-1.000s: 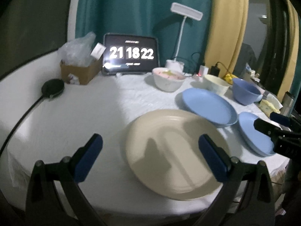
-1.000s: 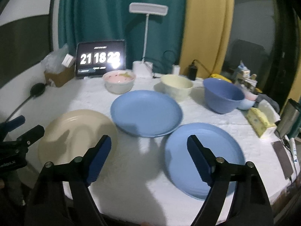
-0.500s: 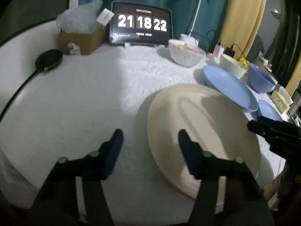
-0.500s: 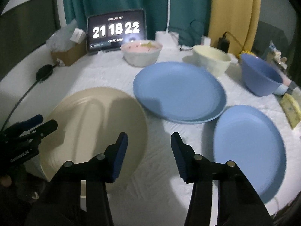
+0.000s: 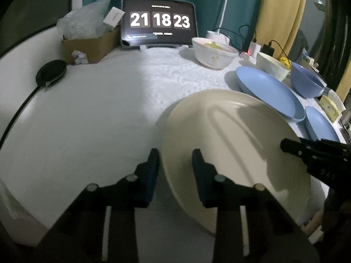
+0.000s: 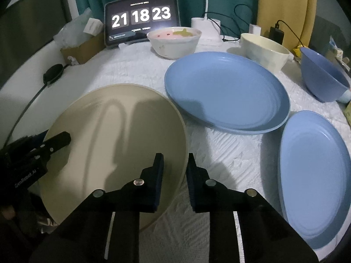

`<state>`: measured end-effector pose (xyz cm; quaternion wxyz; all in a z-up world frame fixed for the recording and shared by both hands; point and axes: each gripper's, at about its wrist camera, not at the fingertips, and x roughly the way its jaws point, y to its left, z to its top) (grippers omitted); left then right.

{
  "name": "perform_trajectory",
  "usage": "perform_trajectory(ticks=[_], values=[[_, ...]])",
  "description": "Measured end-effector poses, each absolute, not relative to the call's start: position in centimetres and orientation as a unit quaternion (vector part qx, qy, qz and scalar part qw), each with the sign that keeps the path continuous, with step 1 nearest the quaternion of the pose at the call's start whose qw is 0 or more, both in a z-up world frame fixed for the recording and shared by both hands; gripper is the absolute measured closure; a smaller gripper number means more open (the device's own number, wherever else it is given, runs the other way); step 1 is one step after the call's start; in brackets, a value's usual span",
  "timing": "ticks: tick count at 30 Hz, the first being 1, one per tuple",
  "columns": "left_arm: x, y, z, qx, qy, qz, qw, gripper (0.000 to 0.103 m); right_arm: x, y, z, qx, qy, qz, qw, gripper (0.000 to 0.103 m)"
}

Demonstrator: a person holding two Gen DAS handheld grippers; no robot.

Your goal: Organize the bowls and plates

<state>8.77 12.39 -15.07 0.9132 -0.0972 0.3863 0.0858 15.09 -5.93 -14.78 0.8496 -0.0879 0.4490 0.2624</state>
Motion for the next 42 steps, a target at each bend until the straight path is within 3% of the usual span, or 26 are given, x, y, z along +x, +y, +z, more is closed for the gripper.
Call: perform_trajectory(ticks=[20, 42], values=[[7.6, 9.6, -12.1, -0.084, 0.358, 0.068, 0.927, 0.075, 13.8, -8.6, -11.7, -0.079, 0.410, 0.263, 0.870, 0.084], [11.8, -1.8, -8.7, -0.020, 0.340, -0.009, 0.940, 0.075, 14.7, -20.1, -9.4, -0.017, 0.382, 0.189, 0.904, 0.084]])
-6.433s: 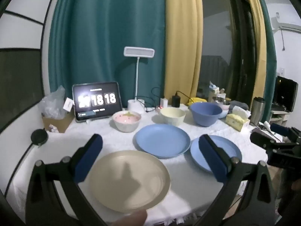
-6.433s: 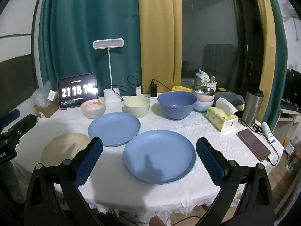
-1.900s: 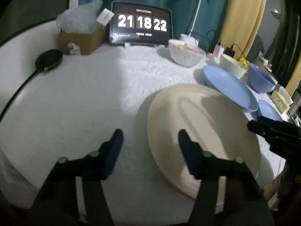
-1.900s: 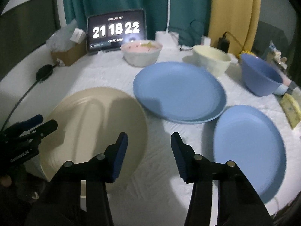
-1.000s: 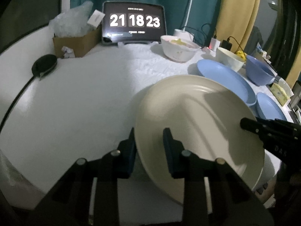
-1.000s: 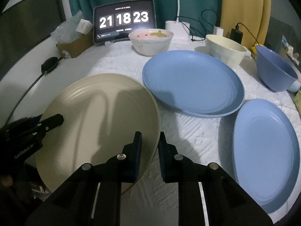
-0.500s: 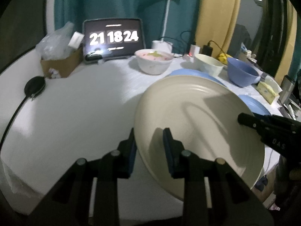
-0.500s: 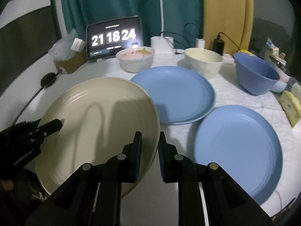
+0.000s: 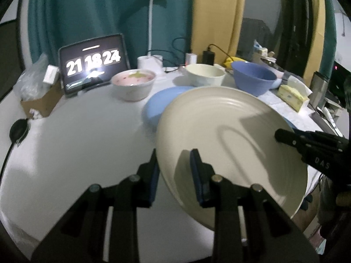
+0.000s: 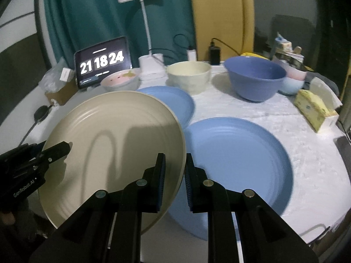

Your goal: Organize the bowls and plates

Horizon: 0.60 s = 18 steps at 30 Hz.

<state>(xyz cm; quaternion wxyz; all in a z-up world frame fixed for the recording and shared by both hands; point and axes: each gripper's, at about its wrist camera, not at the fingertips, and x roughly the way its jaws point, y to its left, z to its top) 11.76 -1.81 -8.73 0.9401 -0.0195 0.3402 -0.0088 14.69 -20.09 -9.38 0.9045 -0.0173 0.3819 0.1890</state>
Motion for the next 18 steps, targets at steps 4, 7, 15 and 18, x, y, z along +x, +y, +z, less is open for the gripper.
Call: perform_trajectory(ticks=[4, 7, 15, 18], values=[[12.5, -3.6, -8.5, -0.008, 0.345, -0.022, 0.938, 0.075, 15.1, -22.1, -9.6, -0.003, 0.381, 0.180, 0.907, 0.084], [13.0, -4.7, -8.7, -0.006, 0.348, -0.030, 0.937, 0.075, 15.5, -23.3, -9.7, 0.006, 0.381, 0.174, 0.908, 0.084], [15.3, -8.2, -9.3, -0.001, 0.356, -0.061, 0.933, 0.075, 16.5, -26.9, -10.3, 0.020, 0.384, 0.149, 0.911, 0.084], [16.0, -9.4, -9.5, 0.002, 0.359, -0.070, 0.931, 0.075, 16.9, -28.3, -10.6, 0.025, 0.387, 0.138, 0.911, 0.084]])
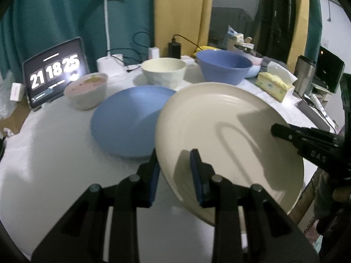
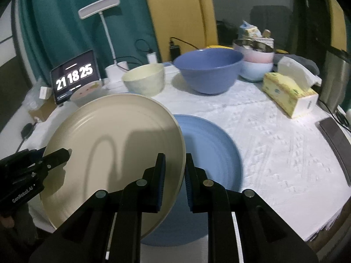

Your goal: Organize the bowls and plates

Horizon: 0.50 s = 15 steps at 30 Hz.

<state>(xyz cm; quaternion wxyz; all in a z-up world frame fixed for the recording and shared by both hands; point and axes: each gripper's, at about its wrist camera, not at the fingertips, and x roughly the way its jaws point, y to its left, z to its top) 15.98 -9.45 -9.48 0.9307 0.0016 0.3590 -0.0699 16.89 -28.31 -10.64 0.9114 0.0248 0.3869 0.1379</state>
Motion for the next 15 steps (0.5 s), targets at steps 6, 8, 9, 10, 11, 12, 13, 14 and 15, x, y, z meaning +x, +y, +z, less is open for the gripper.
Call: perform_trajectory(ticks=[6, 8, 9, 10, 11, 12, 13, 14, 15], values=[[17.2, -11.5, -9.9, 0.006, 0.367, -0.085, 0.926, 0.075, 17.5, -30.3, -11.1, 0.030, 0.392, 0.120, 0.912, 0.084], [17.7, -12.1, -10.1, 0.007, 0.372, -0.089, 0.924, 0.075, 17.7, -30.9, -11.3, 0.031, 0.394, 0.116, 0.911, 0.084], [17.8, -12.3, -10.2, 0.008, 0.373, -0.091, 0.923, 0.075, 17.9, -31.1, -11.4, 0.032, 0.395, 0.113, 0.911, 0.084], [18.0, -12.6, -10.3, 0.009, 0.375, -0.093, 0.922, 0.075, 18.0, -31.4, -11.5, 0.032, 0.396, 0.111, 0.911, 0.084], [18.2, -12.8, -10.4, 0.009, 0.377, -0.094, 0.921, 0.075, 18.1, -31.5, -11.5, 0.033, 0.396, 0.109, 0.911, 0.084], [18.4, -13.0, -10.5, 0.009, 0.379, -0.095, 0.920, 0.075, 18.2, -31.8, -11.6, 0.033, 0.396, 0.106, 0.912, 0.084], [18.5, -13.2, -10.7, 0.010, 0.381, -0.097, 0.919, 0.075, 18.3, -31.9, -11.6, 0.033, 0.395, 0.104, 0.912, 0.084], [18.7, -13.5, -10.8, 0.010, 0.383, -0.098, 0.919, 0.075, 18.4, -32.1, -11.7, 0.033, 0.396, 0.103, 0.912, 0.084], [18.9, -13.7, -10.9, 0.012, 0.385, -0.099, 0.918, 0.075, 18.6, -32.4, -11.9, 0.035, 0.398, 0.100, 0.911, 0.084]])
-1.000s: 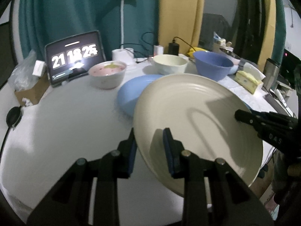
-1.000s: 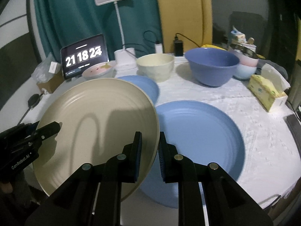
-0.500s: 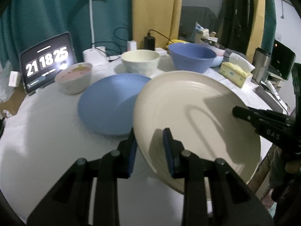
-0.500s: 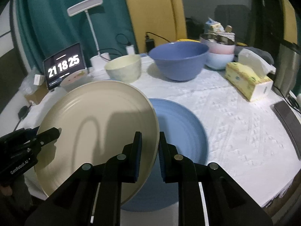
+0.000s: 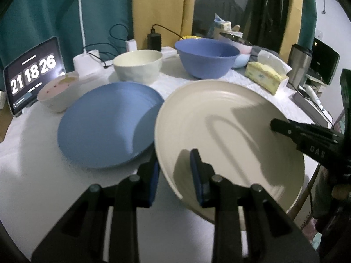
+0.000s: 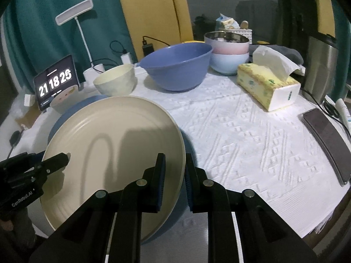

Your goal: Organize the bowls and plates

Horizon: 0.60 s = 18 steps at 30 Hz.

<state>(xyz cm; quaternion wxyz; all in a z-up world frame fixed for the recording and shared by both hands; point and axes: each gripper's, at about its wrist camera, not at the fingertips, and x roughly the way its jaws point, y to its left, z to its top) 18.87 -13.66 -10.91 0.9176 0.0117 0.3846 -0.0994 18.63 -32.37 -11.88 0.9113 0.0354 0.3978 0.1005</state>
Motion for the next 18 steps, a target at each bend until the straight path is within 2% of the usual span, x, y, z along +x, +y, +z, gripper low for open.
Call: perform_trajectory(ticks=[14, 18], values=[[20.4, -14.6, -12.2, 0.015, 0.404, -0.105, 0.909, 0.072, 19.6, -33.2, -12.9, 0.026, 0.404, 0.076, 0.911, 0.084], [20.5, -14.7, -12.2, 0.016, 0.404, -0.111, 0.908, 0.070, 19.6, -33.1, -12.9, 0.017, 0.401, 0.059, 0.914, 0.080]])
